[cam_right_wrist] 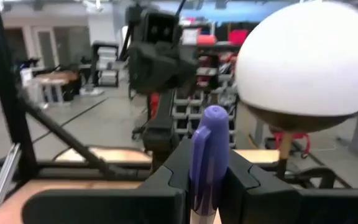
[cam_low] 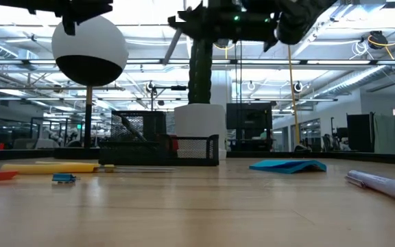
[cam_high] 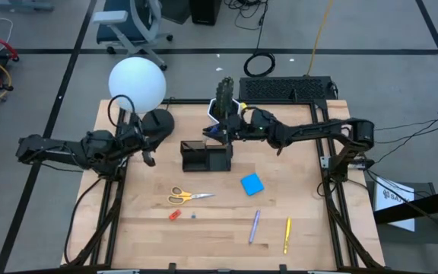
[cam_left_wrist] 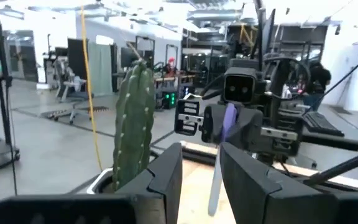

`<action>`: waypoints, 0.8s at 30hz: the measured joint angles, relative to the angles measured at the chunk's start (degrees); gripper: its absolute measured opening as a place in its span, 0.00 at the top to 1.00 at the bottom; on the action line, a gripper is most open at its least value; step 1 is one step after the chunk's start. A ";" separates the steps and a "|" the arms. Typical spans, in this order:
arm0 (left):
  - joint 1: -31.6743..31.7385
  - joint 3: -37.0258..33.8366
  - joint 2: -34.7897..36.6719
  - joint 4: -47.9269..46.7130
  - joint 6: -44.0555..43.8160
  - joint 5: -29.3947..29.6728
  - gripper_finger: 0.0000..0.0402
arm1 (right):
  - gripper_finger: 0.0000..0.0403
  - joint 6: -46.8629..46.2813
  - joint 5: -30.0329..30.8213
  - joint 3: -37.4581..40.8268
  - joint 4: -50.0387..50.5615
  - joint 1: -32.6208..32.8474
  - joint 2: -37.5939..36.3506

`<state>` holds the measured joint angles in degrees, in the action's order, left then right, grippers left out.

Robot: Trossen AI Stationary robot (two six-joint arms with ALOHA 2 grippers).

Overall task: Pick and place office supplies into organizer
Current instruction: Put the blue pen into the desk organizer

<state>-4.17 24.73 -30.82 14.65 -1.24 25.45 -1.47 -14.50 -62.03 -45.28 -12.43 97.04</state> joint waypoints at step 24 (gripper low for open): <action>0.55 -0.05 -11.55 0.07 -2.75 -4.46 0.71 | 0.92 -0.88 -1.33 -4.69 -4.08 -2.60 15.43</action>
<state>-3.62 24.69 -42.37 14.72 -3.98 20.99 -2.35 -15.83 -66.73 -49.36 -15.03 112.46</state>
